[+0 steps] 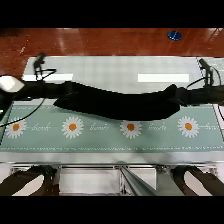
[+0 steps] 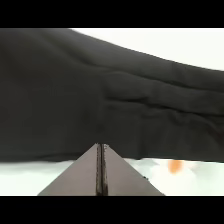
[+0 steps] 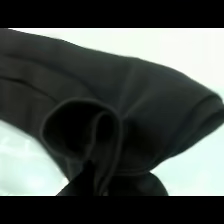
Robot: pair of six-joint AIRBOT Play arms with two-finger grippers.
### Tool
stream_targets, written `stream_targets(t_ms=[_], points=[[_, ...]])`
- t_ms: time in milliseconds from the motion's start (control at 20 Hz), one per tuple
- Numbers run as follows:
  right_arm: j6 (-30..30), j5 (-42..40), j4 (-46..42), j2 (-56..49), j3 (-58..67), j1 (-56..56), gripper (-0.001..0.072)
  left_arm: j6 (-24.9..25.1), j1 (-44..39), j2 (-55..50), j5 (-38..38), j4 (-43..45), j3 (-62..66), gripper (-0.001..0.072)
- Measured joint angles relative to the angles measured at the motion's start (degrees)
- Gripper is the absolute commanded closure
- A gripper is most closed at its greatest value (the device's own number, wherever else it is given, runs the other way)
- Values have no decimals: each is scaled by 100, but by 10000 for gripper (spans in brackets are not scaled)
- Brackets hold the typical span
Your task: Fold the shirts.
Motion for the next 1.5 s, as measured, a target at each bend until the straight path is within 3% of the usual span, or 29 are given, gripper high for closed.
stream_targets(t_ms=[350, 600, 800, 950, 1200, 1500], points=[[966, 444, -133, 2157, -323, 295, 682, -374, -2435, -2129, 116, -238, 1657, 690], [1241, 476, 4, 2564, -358, 407, 682, -529, -3735, -3370, 101, -826, 2573, 690], [1285, 448, 55, 2636, -358, 428, 682, -564, -4096, -3816, 118, -1344, 2874, 690], [1305, 444, 66, 2653, -358, 435, 682, -584, -3718, -3858, 92, -1513, 2951, 690], [1241, 313, 271, 2354, -358, 715, 682, -555, -2162, -3241, -382, -1307, 2920, 690], [855, -903, 885, 632, 164, 2114, 681, -525, 83, -800, -879, -179, 1773, 689]])
